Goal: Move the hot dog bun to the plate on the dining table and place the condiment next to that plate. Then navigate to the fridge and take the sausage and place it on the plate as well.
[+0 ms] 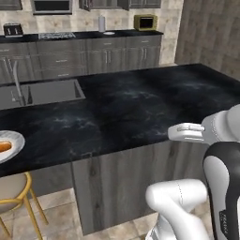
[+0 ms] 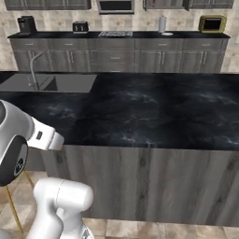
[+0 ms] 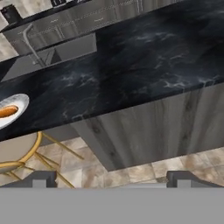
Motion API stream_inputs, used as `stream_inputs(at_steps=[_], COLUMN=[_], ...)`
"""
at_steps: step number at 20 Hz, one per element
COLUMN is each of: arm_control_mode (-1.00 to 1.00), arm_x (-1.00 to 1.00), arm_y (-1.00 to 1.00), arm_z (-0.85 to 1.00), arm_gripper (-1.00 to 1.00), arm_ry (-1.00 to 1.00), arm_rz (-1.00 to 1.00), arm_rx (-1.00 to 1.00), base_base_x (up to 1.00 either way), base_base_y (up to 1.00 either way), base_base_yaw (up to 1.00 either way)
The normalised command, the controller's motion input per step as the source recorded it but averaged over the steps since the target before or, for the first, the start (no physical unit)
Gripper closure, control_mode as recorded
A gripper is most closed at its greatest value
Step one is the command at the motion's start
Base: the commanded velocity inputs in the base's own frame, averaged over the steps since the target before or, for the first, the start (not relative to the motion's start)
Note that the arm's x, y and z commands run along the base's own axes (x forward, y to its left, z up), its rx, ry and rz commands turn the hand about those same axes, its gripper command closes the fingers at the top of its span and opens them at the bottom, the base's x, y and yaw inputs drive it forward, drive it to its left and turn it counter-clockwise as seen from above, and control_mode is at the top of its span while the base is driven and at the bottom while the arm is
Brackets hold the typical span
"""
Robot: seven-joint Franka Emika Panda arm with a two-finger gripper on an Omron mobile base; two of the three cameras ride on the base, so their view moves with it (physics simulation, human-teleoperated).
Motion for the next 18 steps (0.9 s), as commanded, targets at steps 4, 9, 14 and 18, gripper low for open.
stream_inputs(at_steps=[4, 9, 14, 18], arm_control_mode=[1.0, 1.0, 1.0, 1.0], arm_x=[0.0, 0.0, 0.0, 0.0], arm_y=[0.0, 0.0, 0.0, 0.0], arm_z=[0.0, 0.0, 0.0, 0.0], arm_gripper=[-1.0, -1.0, -1.0, -1.0], arm_ry=[0.0, 0.0, 0.0, 0.0], arm_rz=[0.0, 0.0, 0.0, 0.0], arm_rx=[0.0, 0.0, 0.0, 0.0], base_base_x=[0.25, 0.05, 0.05, 0.18], base_base_y=[-0.53, -0.92, -0.85, -0.75], base_base_yaw=[0.0, 0.0, 0.0, 0.0])
